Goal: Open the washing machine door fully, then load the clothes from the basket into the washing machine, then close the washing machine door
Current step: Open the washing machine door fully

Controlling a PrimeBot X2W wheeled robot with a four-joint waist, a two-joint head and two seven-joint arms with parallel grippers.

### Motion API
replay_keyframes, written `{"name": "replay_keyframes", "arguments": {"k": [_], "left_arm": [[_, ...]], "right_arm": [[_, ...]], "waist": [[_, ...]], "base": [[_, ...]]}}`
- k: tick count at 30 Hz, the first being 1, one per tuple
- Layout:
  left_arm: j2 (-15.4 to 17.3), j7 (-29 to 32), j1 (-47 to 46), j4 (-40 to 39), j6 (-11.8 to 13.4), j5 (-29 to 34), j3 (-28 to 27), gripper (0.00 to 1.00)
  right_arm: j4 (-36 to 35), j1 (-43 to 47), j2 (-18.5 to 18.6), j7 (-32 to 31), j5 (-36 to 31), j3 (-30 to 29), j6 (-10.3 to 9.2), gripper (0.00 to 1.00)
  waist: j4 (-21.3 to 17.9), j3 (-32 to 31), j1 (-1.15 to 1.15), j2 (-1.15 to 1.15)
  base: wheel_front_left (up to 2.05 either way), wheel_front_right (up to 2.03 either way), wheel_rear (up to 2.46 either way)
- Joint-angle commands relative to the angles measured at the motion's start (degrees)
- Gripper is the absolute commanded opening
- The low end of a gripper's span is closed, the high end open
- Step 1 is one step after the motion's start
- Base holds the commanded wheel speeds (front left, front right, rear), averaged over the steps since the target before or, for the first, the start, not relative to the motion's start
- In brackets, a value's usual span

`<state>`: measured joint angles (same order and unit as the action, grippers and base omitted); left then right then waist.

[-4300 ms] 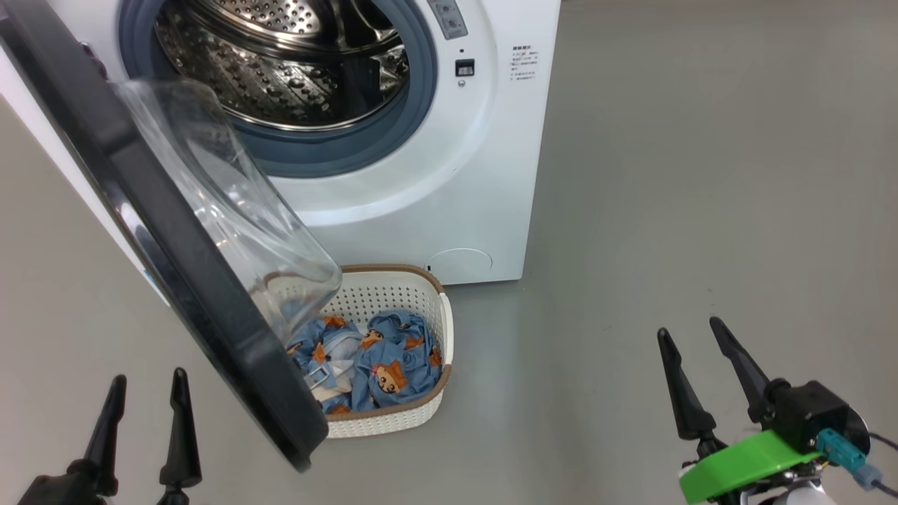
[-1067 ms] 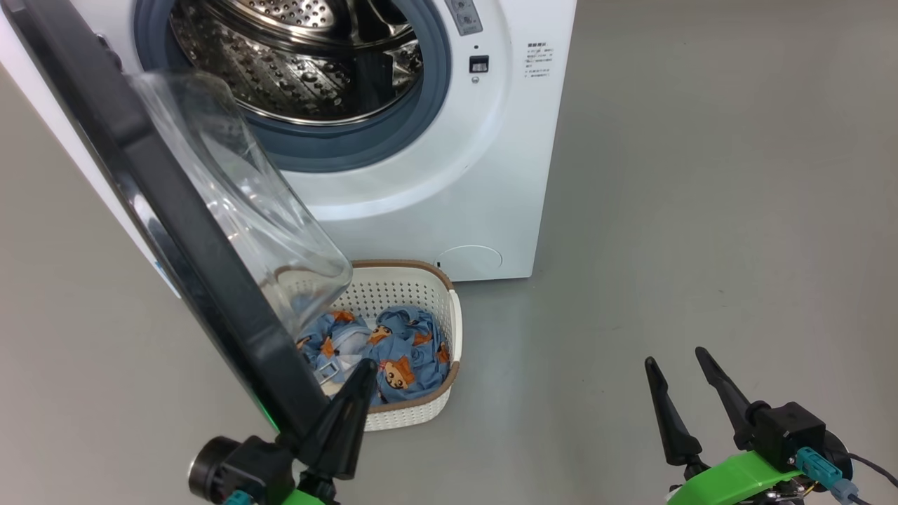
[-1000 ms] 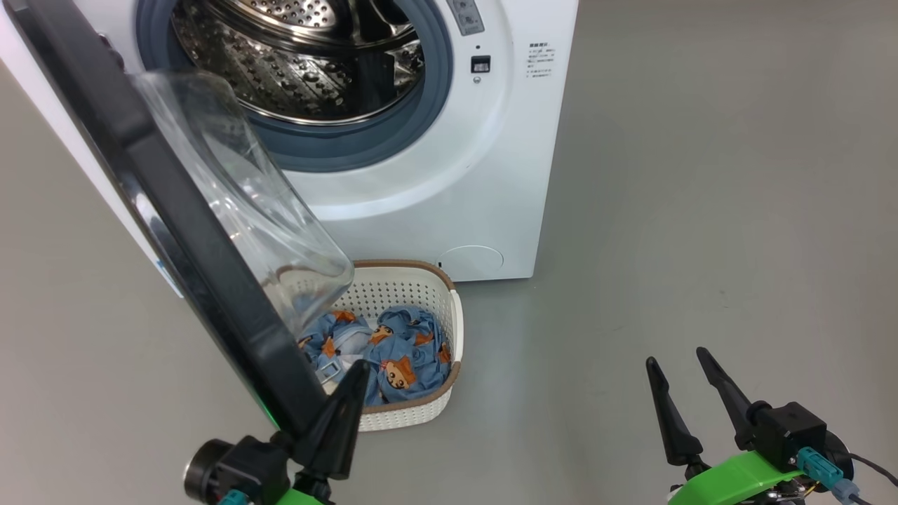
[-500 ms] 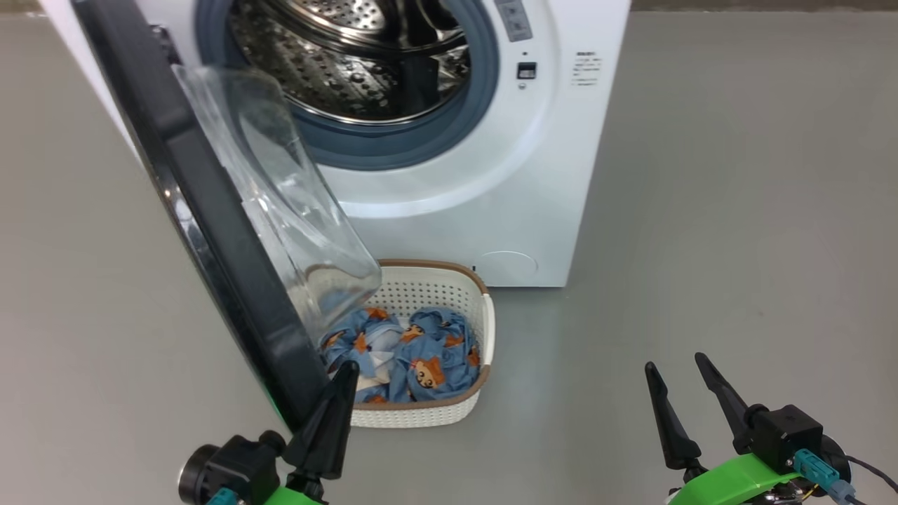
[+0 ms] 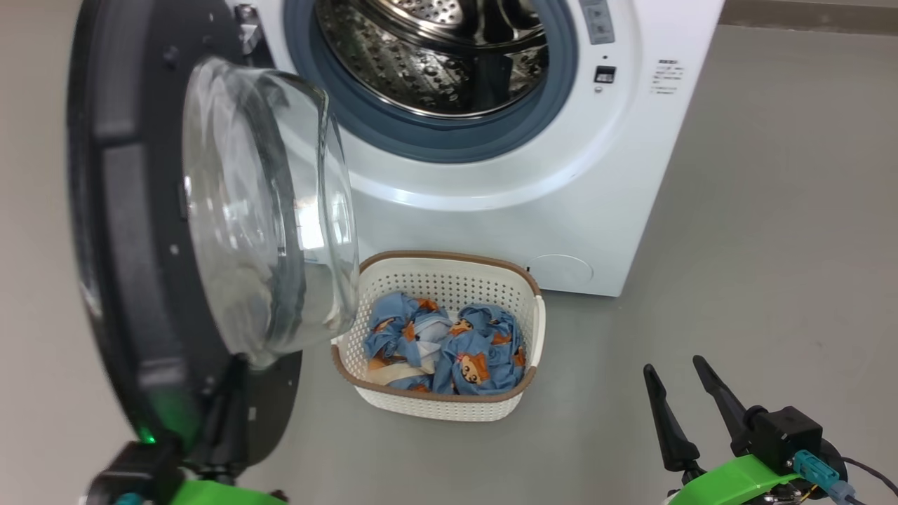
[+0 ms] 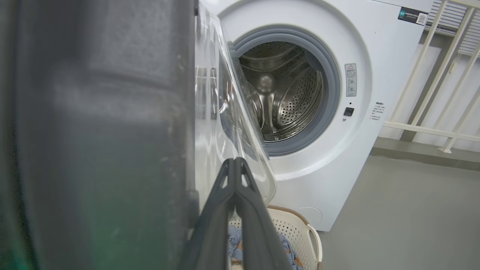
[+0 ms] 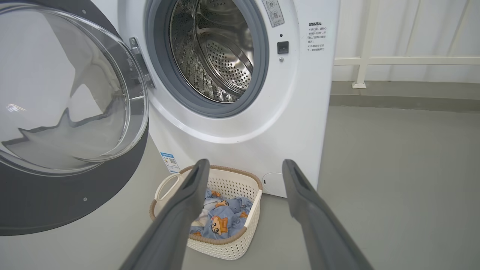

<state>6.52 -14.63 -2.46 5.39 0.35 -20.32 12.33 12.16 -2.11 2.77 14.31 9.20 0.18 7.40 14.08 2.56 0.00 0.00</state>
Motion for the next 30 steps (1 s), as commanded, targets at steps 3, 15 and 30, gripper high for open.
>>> {"name": "replay_keyframes", "arguments": {"k": [3, 15, 30], "left_arm": [[1.88, -0.36, -0.27, -1.47, 1.47, -0.80, -6.08, 0.00], [2.56, -0.37, -0.64, -0.67, 3.43, -2.51, -15.61, 0.00], [2.12, -0.37, -5.45, 6.19, 2.53, -4.04, -28.31, 0.00]], "right_arm": [[-1.02, -1.18, 0.10, 0.69, 0.25, 1.85, 0.09, 1.00], [-0.59, -1.77, 0.10, 0.69, -0.02, 1.96, 0.09, 1.00], [-0.68, -2.85, 0.10, 0.69, -1.01, 1.88, 0.09, 1.00]], "waist": [[1.26, 0.29, 0.00, 0.00], [1.04, 1.44, 0.00, 0.00], [-0.04, 4.27, 0.00, 0.00]], "base": [[0.00, 0.00, 0.00], [0.00, 0.00, 0.00], [0.00, 0.00, 0.00]]}}
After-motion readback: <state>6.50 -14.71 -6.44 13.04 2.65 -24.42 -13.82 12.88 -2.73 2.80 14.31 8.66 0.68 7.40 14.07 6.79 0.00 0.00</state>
